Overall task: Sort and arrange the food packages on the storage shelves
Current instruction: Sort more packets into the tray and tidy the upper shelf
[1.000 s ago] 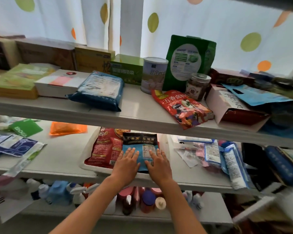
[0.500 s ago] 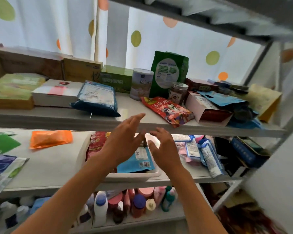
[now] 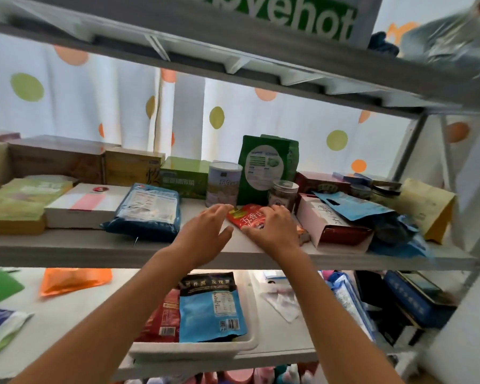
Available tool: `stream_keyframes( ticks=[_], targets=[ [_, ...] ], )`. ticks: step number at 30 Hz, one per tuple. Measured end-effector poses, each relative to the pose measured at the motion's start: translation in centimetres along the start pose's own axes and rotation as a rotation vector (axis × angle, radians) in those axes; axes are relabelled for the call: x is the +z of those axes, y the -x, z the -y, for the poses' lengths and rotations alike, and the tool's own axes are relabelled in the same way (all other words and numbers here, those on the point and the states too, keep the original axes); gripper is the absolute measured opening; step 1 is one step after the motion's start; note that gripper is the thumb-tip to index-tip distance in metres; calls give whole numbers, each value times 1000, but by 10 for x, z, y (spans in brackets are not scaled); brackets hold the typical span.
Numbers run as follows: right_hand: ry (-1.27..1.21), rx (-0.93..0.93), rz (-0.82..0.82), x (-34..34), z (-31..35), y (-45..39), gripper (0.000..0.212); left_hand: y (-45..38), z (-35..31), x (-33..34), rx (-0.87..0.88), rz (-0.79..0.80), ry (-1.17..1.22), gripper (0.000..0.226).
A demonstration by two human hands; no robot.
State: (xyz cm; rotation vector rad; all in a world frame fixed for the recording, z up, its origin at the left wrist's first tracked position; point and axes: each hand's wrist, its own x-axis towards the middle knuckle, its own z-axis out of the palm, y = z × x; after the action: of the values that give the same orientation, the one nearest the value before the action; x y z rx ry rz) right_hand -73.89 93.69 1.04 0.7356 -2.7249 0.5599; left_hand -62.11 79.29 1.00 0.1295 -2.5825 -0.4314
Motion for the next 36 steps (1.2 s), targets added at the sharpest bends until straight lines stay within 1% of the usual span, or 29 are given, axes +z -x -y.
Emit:
stream_keyframes(
  ticks=[2, 4, 6, 7, 10, 12, 14, 18, 26, 30, 32, 34, 36],
  targets=[
    [65, 81, 105, 4, -10, -15, 106, -9, 0, 11, -24, 46, -36, 57],
    [77, 159, 188, 10, -17, -24, 120, -14, 7, 23, -68, 92, -61, 64],
    [94, 187, 201, 15, -23, -30, 125, -19, 16, 37, -131, 114, -89, 68],
    [100, 192, 205, 18, -25, -32, 126, -21, 21, 44, -151, 128, -128, 66],
    [106, 214, 253, 28, -27, -38, 131, -27, 30, 60, -110, 147, -253, 51],
    [111, 231, 264, 32, -27, -40, 132, -31, 33, 64, -81, 145, -280, 45],
    [138, 224, 239, 33, -26, -40, 127, -32, 37, 66, -76, 136, -275, 44],
    [151, 220, 193, 33, -19, -32, 110, -27, 38, 68, -85, 123, -244, 42],
    [109, 192, 93, 28, -8, -5, 72, -7, 25, 61, -91, 97, -254, 41],
    [68, 198, 1, 26, 0, 19, 61, 12, 15, 57, -108, 108, -205, 44],
    [17, 205, -41, 23, 6, 30, 59, 23, 8, 55, -131, 112, -77, 50],
    [-93, 216, -70, 20, 10, 38, 55, 29, 1, 54, -199, 56, 189, 58],
    [-288, 225, -116, 17, 11, 49, 47, 36, -8, 49, -233, 4, 467, 60]
  ],
)
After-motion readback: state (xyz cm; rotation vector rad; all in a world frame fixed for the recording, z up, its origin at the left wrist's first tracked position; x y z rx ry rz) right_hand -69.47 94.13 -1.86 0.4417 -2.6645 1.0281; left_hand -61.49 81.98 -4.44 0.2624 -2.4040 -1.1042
